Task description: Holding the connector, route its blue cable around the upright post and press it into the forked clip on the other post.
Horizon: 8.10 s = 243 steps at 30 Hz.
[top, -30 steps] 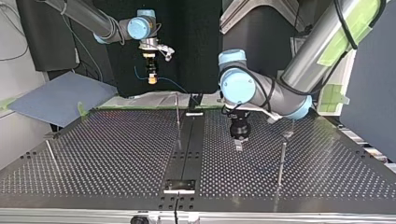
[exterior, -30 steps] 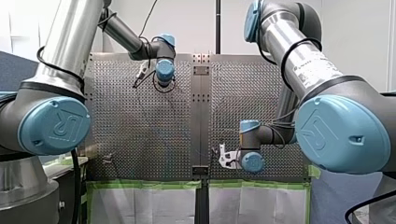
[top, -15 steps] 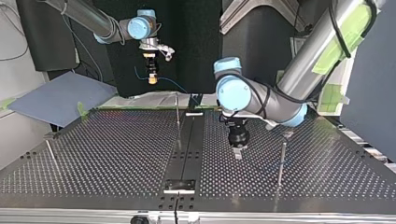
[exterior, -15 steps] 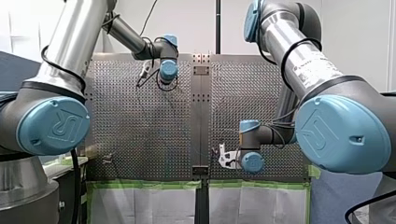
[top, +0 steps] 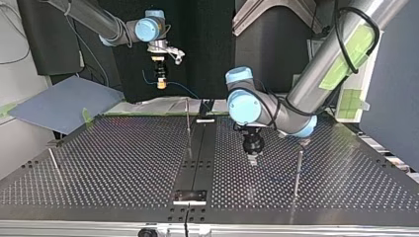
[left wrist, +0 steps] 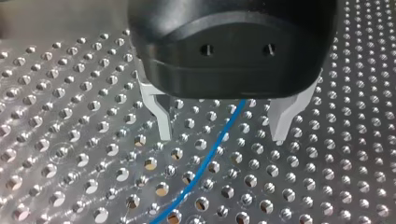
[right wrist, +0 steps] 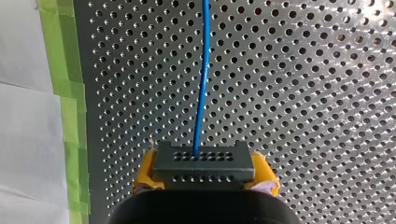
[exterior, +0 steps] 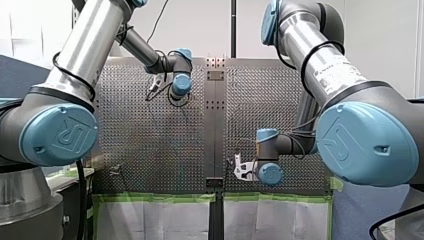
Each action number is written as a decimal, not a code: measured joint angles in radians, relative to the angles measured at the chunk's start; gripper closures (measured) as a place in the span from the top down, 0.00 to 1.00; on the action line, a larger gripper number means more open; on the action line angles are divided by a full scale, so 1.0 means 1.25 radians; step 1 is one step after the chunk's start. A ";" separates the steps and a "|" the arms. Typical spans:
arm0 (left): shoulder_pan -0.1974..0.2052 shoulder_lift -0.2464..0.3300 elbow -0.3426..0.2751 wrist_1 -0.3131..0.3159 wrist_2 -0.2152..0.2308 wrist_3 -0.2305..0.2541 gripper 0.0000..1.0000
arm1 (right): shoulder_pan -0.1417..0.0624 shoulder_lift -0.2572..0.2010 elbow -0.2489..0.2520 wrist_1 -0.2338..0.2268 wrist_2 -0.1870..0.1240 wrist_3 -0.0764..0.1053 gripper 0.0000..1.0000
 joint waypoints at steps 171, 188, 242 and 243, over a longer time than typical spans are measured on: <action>-0.165 -0.409 -0.019 0.141 0.234 -0.339 1.00 | -0.001 0.000 -0.001 -0.009 -0.079 -0.009 0.00; -0.166 -0.409 -0.020 0.161 0.182 -0.477 1.00 | -0.015 0.002 -0.003 -0.039 -0.152 0.008 0.00; -0.213 -0.410 -0.093 0.392 0.112 -0.562 0.00 | -0.024 0.068 -0.032 -0.033 -0.171 -0.011 0.00; -0.215 -0.410 -0.093 0.394 0.110 -0.562 0.00 | -0.025 0.068 -0.033 -0.034 -0.171 -0.011 0.00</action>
